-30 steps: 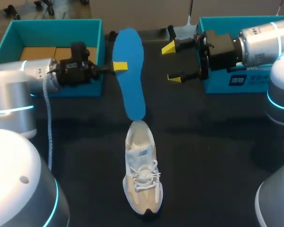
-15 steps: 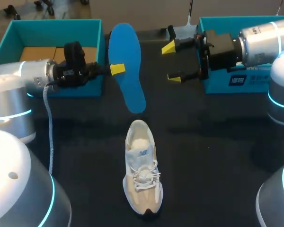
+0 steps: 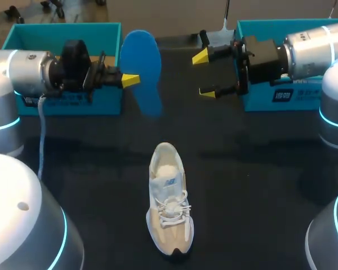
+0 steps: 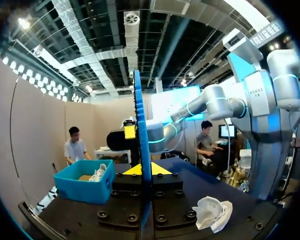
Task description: Take the shoe out of the shoebox, open the shoe tongue, remove and reinsert the insole, then place the shoe into the shoebox
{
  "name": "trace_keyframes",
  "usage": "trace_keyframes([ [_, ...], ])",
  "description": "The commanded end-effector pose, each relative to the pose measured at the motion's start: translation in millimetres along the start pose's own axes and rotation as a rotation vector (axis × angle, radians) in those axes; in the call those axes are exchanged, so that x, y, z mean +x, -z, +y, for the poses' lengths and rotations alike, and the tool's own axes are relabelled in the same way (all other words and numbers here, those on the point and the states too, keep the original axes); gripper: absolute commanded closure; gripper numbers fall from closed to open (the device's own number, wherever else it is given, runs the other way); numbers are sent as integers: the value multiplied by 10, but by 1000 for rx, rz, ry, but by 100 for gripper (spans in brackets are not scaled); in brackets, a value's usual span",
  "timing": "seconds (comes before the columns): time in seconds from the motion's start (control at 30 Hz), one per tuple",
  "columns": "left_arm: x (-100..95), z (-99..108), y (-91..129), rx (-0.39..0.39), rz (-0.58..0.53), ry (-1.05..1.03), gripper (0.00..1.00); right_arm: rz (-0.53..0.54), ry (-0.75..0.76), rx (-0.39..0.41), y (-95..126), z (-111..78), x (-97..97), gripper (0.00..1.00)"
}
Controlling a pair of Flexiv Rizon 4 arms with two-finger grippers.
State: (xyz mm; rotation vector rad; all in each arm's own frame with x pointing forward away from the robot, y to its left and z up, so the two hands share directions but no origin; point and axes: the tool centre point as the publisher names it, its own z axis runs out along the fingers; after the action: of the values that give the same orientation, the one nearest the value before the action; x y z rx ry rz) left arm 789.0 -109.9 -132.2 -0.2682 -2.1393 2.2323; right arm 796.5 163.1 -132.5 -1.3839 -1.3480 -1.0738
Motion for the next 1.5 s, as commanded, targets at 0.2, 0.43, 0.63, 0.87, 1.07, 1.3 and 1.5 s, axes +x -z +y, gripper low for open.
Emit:
trace_keyframes([
  [0.2,-1,-58,24,-85,58,-277,100,-2,0,-1,-16,0,0,0],
  [0.43,167,-193,65,-87,63,-557,100,-2,0,-1,-16,0,0,0],
  [0.63,198,-202,73,-86,78,-579,100,-2,0,-1,-16,0,0,0],
  [0.87,198,-202,73,-86,78,-579,100,-2,0,-1,-16,0,0,0],
  [1.07,91,-286,15,-185,87,-815,100,-2,0,-1,-16,0,0,0],
  [1.3,70,-402,44,-303,74,-1125,100,-2,0,-1,-16,0,0,0],
  [1.5,70,-402,44,-303,74,-1125,100,-2,0,-1,-16,0,0,0],
])
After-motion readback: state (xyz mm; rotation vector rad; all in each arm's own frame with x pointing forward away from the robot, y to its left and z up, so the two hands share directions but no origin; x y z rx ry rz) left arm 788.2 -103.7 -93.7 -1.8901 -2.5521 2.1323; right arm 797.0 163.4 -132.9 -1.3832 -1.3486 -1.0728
